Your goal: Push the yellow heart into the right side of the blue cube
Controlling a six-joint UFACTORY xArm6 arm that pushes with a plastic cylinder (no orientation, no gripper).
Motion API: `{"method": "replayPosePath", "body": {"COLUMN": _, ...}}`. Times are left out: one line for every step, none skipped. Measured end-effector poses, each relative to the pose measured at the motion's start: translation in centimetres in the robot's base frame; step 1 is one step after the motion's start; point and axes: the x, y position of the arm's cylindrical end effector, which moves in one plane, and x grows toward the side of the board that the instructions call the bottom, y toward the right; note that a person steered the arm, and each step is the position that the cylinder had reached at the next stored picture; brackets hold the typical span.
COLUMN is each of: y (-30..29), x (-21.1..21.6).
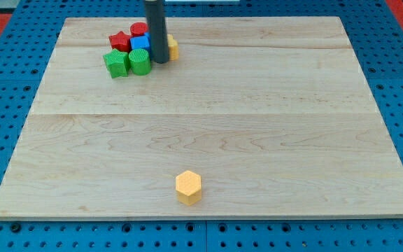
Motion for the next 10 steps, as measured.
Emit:
{"method": "replayPosePath", "body": {"y": 10.9, "x": -0.7}}
{"method": "replayPosePath", "body": {"y": 7.2, "x": -5.3}}
{"method": "replayPosePath", "body": {"y": 1.7, "x": -6.8}}
{"method": "replayPosePath", "body": {"y": 2.3, "x": -5.3}}
{"method": "replayPosePath", "body": {"y": 0.6, "x": -5.3}}
{"method": "replayPosePath", "body": {"y": 0.0, "x": -4.6}}
{"method": "replayPosePath", "body": {"y": 0.0, "x": -3.4}}
{"method": "replayPosePath", "body": {"y": -0.7, "x": -3.2}}
{"method": "replayPosePath", "body": {"y": -2.7, "x": -3.2}}
{"method": "replayPosePath", "body": {"y": -1.0, "x": -3.2}}
